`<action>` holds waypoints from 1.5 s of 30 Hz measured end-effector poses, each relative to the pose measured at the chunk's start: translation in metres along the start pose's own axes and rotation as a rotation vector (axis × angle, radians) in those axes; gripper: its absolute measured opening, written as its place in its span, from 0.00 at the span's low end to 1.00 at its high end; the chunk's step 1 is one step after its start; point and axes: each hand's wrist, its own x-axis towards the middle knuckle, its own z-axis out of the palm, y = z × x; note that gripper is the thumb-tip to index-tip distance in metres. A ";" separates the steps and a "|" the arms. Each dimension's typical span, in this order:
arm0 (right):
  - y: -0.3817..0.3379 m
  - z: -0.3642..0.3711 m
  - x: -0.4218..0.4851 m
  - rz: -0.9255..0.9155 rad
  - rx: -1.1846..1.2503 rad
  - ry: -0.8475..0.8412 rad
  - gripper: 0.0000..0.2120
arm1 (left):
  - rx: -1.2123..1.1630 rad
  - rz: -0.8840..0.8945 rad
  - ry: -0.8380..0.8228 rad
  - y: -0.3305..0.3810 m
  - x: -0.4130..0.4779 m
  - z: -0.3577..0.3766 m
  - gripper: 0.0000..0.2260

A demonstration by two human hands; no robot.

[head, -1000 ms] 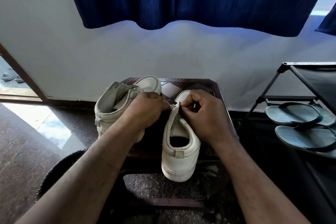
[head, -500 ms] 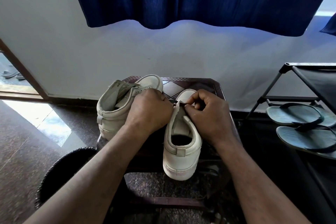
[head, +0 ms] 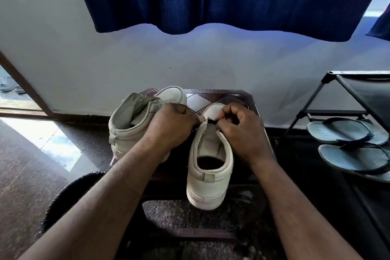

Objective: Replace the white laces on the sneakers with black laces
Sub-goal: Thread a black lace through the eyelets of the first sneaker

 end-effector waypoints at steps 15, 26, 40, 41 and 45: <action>0.002 -0.003 0.003 0.065 -0.038 -0.074 0.05 | 0.123 0.007 -0.036 -0.006 0.001 0.003 0.06; 0.008 -0.004 0.005 0.102 0.092 -0.045 0.06 | 0.216 0.056 -0.021 -0.007 0.007 0.003 0.13; -0.005 -0.013 -0.009 -0.028 0.017 -0.087 0.06 | -0.105 -0.045 -0.167 -0.007 0.003 -0.003 0.11; -0.005 -0.015 -0.010 -0.042 0.006 -0.077 0.07 | -0.110 -0.044 -0.172 -0.007 0.003 -0.003 0.12; -0.006 -0.019 -0.011 -0.073 -0.066 -0.067 0.06 | 0.058 0.046 -0.124 -0.006 0.001 -0.002 0.10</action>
